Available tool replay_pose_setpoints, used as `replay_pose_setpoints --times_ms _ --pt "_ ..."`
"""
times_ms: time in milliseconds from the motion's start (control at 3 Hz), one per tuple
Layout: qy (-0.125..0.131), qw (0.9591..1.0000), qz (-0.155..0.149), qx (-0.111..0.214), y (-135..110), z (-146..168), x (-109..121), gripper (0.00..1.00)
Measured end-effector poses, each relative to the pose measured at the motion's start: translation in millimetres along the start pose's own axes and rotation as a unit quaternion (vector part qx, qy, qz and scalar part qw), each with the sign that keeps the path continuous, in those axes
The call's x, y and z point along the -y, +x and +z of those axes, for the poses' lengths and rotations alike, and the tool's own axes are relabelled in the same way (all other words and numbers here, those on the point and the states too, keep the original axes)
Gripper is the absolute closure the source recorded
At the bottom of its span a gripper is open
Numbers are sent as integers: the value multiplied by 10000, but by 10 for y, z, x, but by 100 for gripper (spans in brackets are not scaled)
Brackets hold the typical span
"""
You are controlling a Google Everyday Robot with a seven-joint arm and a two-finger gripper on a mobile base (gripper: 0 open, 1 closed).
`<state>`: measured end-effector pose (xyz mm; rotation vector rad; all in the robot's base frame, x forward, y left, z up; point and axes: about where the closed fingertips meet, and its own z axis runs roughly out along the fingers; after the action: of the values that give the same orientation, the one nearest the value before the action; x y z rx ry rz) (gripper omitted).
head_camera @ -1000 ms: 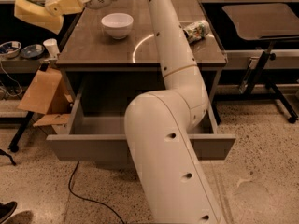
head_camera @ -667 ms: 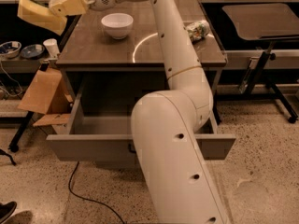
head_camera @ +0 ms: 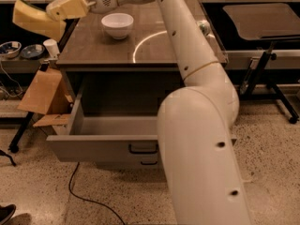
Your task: Place sponge into top drawer
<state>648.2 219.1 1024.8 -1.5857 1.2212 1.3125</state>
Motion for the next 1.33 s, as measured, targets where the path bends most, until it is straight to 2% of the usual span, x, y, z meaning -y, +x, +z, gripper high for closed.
replay_pose_setpoints --times_ms 333,667,1000,1333 --pt "265 9994 -59 211 -189 -273 -307 100" --pt "778 9949 -327 550 -486 -555 -674 100" --pt "1332 9876 -217 805 -414 -788 -910 100" --pt "1847 9790 346 795 242 -1104 -1011 100"
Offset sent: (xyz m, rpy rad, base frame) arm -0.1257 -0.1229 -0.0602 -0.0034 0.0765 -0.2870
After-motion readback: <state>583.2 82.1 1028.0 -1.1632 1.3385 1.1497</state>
